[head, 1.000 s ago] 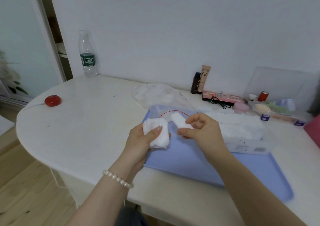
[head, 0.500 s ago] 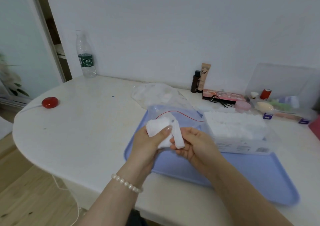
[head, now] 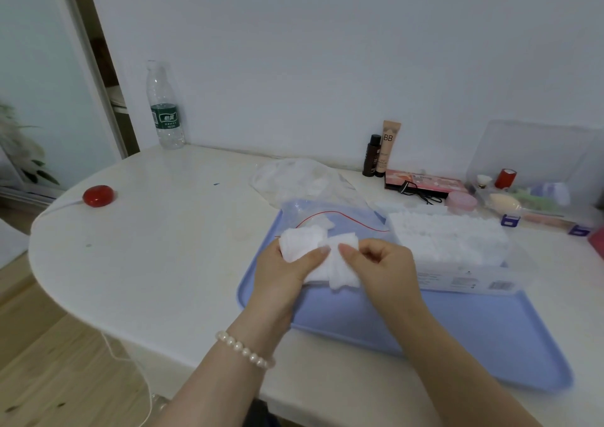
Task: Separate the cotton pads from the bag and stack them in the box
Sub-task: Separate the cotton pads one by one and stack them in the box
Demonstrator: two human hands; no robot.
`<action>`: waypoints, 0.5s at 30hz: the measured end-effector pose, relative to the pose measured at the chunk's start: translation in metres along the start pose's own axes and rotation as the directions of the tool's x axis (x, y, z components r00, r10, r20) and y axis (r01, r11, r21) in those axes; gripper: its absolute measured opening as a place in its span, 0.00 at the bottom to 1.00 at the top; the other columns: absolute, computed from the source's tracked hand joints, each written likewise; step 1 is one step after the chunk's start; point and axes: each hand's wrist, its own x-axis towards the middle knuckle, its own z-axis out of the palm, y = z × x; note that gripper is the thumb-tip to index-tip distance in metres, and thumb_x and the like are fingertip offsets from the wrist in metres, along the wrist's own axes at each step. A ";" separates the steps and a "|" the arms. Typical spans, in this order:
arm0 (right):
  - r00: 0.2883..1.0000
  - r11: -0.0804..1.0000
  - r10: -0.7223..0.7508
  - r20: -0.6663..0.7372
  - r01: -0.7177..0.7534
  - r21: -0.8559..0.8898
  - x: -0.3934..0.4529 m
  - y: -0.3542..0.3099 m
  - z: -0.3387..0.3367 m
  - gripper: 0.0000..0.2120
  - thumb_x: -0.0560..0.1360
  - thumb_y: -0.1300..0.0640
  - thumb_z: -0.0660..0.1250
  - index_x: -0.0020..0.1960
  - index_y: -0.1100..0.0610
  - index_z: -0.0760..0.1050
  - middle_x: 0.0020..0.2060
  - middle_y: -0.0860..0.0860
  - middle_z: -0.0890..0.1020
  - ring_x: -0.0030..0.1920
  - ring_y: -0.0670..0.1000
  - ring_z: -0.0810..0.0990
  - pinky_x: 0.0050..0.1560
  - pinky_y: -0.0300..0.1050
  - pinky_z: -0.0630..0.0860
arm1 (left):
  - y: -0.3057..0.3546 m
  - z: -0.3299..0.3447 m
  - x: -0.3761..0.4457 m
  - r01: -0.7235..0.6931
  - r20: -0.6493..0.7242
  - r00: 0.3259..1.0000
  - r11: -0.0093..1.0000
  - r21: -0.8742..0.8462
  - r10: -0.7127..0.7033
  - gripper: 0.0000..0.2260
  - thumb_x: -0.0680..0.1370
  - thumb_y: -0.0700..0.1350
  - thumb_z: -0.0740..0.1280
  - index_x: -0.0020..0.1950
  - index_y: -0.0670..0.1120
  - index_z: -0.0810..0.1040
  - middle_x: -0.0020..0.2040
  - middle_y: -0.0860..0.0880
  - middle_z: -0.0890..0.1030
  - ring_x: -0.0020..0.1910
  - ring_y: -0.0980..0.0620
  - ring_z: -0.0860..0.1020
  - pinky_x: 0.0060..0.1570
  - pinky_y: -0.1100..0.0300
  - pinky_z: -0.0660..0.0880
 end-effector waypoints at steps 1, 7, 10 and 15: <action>1.000 0.999 0.004 -0.021 -0.003 0.038 0.001 -0.001 -0.002 0.08 0.73 0.63 0.68 0.35 0.63 0.78 0.23 0.46 0.76 0.25 0.41 0.71 0.29 0.35 0.70 | 0.000 -0.001 0.000 0.011 0.024 1.000 0.999 -0.035 -0.010 0.15 0.67 0.39 0.76 0.52 0.41 0.80 0.49 0.41 0.84 0.50 0.40 0.82 0.51 0.47 0.78; 1.000 0.972 0.015 -0.010 -0.012 0.233 -0.002 -0.015 -0.008 0.08 0.77 0.59 0.63 0.40 0.61 0.75 0.15 0.48 0.69 0.16 0.44 0.65 0.18 0.34 0.64 | 0.003 -0.002 -0.001 0.108 0.197 0.976 0.992 -0.057 -0.095 0.11 0.80 0.47 0.61 0.60 0.46 0.77 0.53 0.43 0.83 0.51 0.47 0.82 0.49 0.49 0.80; 0.991 0.987 -0.038 0.125 0.018 0.162 -0.008 -0.011 0.006 0.08 0.77 0.59 0.62 0.40 0.58 0.72 0.15 0.49 0.69 0.15 0.45 0.64 0.18 0.33 0.62 | 0.003 -0.002 -0.001 0.115 0.275 0.956 0.993 -0.022 -0.105 0.13 0.79 0.47 0.62 0.61 0.46 0.77 0.54 0.39 0.82 0.46 0.44 0.81 0.48 0.47 0.79; 0.985 0.991 -0.131 0.117 0.130 0.008 -0.008 0.005 0.020 0.08 0.78 0.57 0.61 0.42 0.60 0.71 0.17 0.47 0.71 0.18 0.45 0.68 0.23 0.38 0.66 | 0.004 -0.003 -0.002 0.134 0.304 0.948 0.986 -0.097 -0.098 0.13 0.80 0.40 0.59 0.62 0.41 0.76 0.52 0.36 0.82 0.44 0.44 0.82 0.36 0.56 0.77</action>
